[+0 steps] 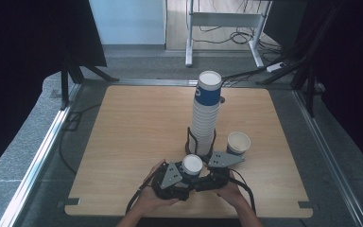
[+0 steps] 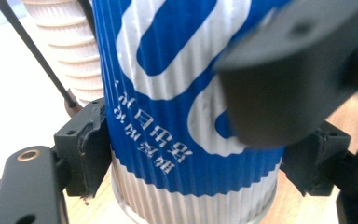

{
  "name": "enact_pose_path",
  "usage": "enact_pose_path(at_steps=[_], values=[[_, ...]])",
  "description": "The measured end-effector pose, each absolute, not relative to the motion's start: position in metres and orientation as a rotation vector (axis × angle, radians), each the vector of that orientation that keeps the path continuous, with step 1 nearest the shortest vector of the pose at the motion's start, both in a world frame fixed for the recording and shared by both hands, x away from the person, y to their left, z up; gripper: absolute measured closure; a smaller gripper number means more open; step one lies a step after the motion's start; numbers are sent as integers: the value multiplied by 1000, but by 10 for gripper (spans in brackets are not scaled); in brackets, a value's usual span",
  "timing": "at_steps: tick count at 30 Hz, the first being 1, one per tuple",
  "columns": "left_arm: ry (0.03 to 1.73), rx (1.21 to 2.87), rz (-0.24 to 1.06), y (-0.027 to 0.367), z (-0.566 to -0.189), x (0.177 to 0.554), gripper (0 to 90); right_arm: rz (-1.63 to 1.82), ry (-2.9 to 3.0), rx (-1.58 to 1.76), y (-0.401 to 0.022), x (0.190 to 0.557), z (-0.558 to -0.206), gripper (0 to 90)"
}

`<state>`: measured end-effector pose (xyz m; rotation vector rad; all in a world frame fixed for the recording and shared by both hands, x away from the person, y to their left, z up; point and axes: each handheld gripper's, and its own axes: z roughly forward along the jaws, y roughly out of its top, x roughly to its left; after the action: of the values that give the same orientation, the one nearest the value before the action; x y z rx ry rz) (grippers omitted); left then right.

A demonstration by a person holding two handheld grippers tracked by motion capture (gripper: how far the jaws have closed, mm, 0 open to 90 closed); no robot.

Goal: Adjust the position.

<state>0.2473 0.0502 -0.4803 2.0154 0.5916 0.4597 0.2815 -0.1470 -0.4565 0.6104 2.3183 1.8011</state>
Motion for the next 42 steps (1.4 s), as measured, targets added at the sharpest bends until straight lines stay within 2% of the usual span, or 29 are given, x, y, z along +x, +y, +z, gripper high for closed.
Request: enact_pose_path(at_steps=[22, 36, 42], values=[[573, 2118, 625, 55, -485, 251, 197, 1787, 2298, 635, -174, 281, -440, 162], [535, 2215, 773, 52, -490, 250, 197, 1701, 2387, 650, -181, 282, -448, 153], [523, 2236, 793, 51, -492, 249, 197, 1671, 2413, 655, -181, 283, -452, 153]])
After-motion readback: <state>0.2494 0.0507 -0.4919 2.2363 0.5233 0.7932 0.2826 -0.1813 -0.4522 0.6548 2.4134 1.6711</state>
